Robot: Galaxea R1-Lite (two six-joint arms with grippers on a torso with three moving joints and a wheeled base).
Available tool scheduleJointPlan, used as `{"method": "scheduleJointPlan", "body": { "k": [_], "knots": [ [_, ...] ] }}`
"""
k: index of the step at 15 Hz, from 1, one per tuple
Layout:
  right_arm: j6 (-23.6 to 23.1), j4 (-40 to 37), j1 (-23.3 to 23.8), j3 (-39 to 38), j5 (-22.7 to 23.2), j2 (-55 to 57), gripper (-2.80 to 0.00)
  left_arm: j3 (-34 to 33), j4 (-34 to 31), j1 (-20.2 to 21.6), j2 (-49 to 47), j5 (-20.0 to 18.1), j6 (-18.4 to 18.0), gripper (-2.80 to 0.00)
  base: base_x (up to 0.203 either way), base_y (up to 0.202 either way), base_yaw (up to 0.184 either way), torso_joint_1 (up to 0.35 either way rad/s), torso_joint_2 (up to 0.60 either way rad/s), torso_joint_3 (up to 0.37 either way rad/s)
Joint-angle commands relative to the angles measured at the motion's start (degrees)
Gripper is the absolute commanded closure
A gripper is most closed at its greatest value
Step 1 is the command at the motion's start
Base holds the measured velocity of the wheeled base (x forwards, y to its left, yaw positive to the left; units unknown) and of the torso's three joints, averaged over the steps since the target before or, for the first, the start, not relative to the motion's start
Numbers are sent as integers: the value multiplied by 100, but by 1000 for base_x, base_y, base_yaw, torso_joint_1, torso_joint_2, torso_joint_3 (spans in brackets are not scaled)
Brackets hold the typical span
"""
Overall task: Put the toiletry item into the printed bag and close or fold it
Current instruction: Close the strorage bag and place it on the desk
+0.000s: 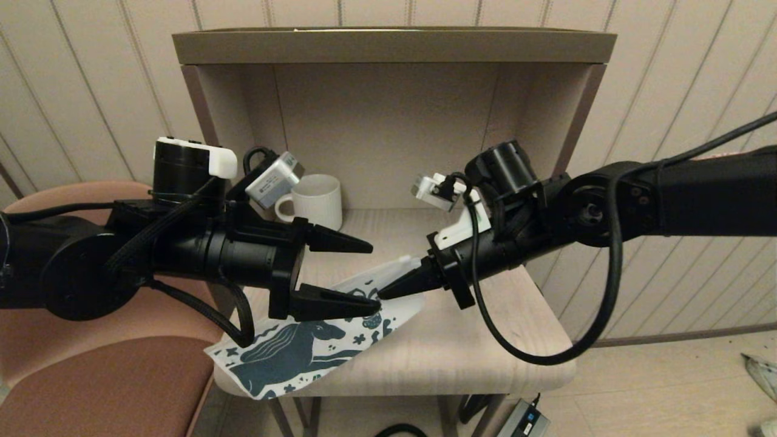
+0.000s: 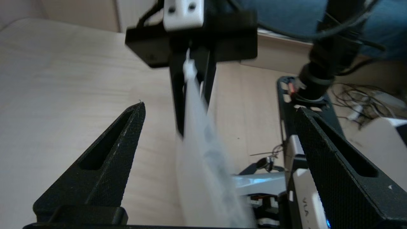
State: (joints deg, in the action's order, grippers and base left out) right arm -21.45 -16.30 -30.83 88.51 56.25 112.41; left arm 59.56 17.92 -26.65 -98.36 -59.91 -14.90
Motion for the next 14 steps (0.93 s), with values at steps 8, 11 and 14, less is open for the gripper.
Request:
{"method": "scheduleJointPlan", "body": {
  "k": [8, 11, 14],
  "knots": [
    [213, -22, -248, 501, -149, 387, 0, -32, 36, -148, 44, 164, 4, -280, 0, 0, 0, 0, 0, 0],
    [229, -22, -257, 517, -141, 320, 0, 12, 10, -148, 36, 164, 55, -280, 0, 0, 0, 0, 0, 0],
    [229, -22, -266, 535, -141, 308, 0, 20, 10, -148, 18, 187, 66, -280, 0, 0, 0, 0, 0, 0]
  ]
}}
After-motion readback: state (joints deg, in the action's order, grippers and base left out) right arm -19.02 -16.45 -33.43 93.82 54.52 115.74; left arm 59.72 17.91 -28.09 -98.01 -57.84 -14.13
